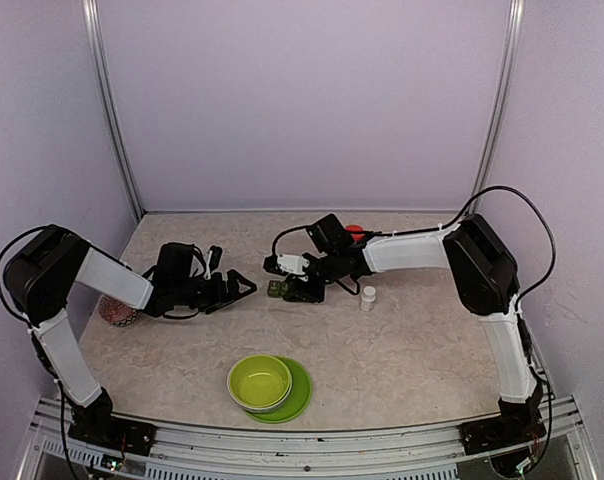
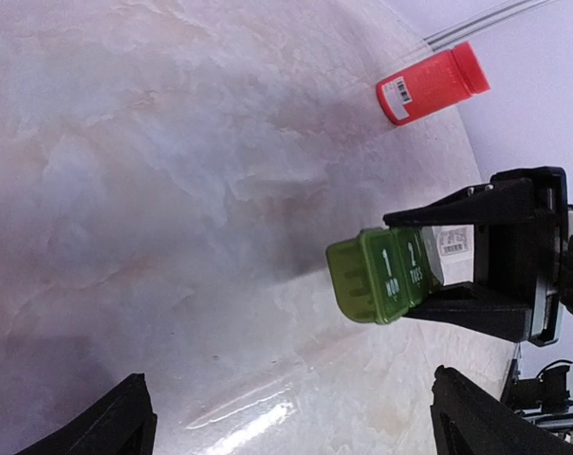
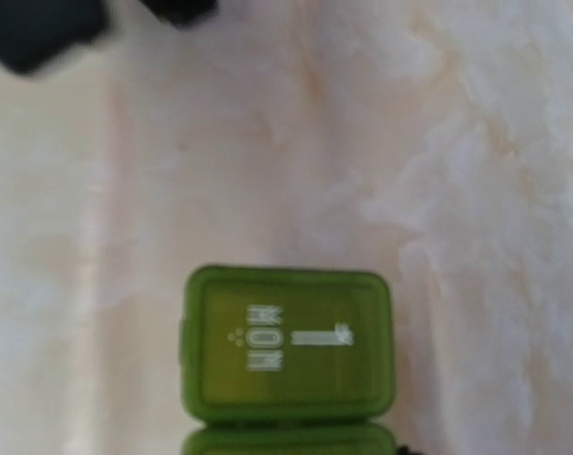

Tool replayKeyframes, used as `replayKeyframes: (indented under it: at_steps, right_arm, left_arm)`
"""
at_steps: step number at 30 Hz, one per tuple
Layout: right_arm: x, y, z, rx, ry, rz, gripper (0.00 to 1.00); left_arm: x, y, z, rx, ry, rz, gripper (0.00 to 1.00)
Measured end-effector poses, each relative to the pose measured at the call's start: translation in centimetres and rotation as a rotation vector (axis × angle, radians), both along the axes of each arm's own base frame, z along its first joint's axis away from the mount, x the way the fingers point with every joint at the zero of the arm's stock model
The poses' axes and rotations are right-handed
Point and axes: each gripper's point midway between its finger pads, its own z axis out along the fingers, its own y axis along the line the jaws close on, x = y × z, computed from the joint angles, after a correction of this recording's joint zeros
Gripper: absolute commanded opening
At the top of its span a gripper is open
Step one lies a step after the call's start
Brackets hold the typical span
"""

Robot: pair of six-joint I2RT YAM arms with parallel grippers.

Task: Sort the pills into containers
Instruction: Pick up the pill container from the center of the board, then pass from the right arm to the left

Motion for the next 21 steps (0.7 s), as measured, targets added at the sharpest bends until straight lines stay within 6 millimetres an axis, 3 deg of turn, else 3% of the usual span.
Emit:
replayKeyframes:
  at_steps: [6,12,21]
  right_arm:
    - [-3.1,-0.1,4.0,0.068,-0.057,0.023,0.37]
    - [-5.7,0.8,6.6,0.112,-0.127,0.042,0.39]
    - [-6.5,0.7,8.4,0.142,-0.186,0.006,0.39]
  left_arm:
    - [-0.9,-2.3,2.2,-0.077,-0.024,-0.076,0.97]
    - [-1.1,-5.1,5.1,-0.146,-0.056,-0.164,0.84]
    - [-1.5,-6.3,7.3,-0.236,-0.061,-0.209,0.62]
